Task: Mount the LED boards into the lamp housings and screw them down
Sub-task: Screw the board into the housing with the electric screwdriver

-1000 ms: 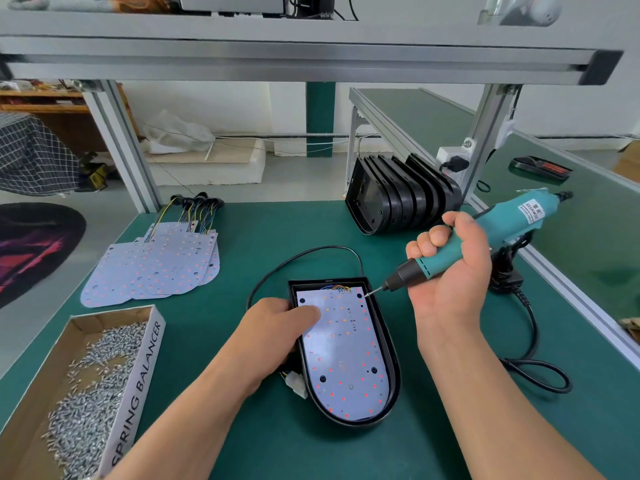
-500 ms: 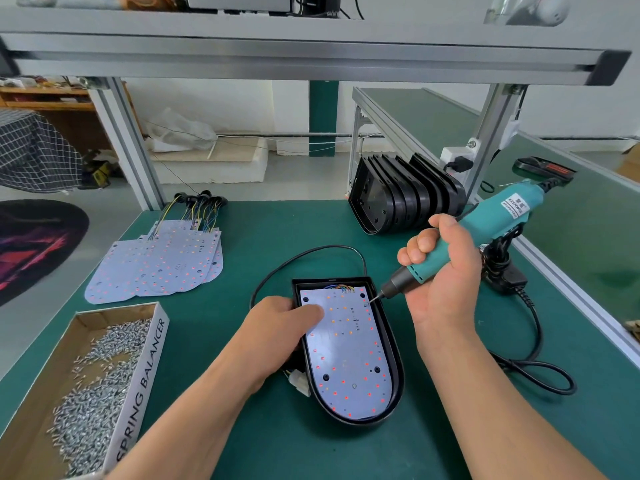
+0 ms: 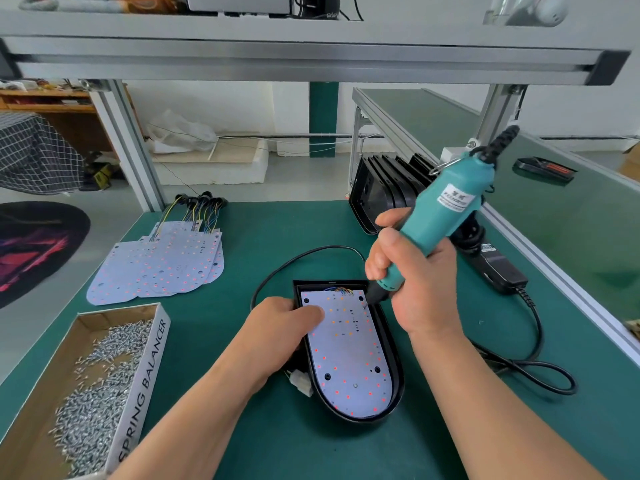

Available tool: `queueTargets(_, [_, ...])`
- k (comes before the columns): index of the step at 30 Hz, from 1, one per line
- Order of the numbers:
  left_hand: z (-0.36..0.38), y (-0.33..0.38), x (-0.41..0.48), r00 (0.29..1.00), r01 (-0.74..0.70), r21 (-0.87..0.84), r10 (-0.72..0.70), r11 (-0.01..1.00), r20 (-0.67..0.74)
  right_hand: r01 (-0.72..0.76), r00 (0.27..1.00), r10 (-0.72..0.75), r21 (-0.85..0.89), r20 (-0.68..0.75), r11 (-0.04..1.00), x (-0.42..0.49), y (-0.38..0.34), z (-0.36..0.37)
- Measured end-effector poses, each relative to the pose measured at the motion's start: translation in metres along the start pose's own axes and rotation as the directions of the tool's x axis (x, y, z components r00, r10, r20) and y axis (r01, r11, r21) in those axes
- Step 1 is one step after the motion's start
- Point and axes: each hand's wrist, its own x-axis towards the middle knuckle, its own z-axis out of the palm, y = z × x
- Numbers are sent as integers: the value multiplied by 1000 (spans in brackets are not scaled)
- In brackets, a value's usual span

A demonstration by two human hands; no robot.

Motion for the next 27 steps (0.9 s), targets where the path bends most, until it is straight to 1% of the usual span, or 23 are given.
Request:
queueTargets(2, [0, 1, 0, 1000, 7, 3, -7, 1000, 6, 1, 1000, 0, -28, 31, 1000, 0, 3, 1])
queueTargets(7, [-1, 2, 3, 1000, 17, 25, -18, 1000, 18, -18, 998, 21, -33, 63, 999, 1, 8, 2])
queueTargets(14, [-1, 1, 6, 999, 18, 41, -19, 999, 28, -61, 998, 62, -33, 14, 998, 4, 11, 0])
queueTargets(22, [0, 2, 7, 1000, 25, 49, -25, 998, -1, -73, 996, 78, -82, 50, 994, 7, 12, 2])
queueTargets(27, [0, 3, 7, 999, 30, 51, -31, 998, 10, -126, 989, 129, -53, 68, 991, 9, 11, -1])
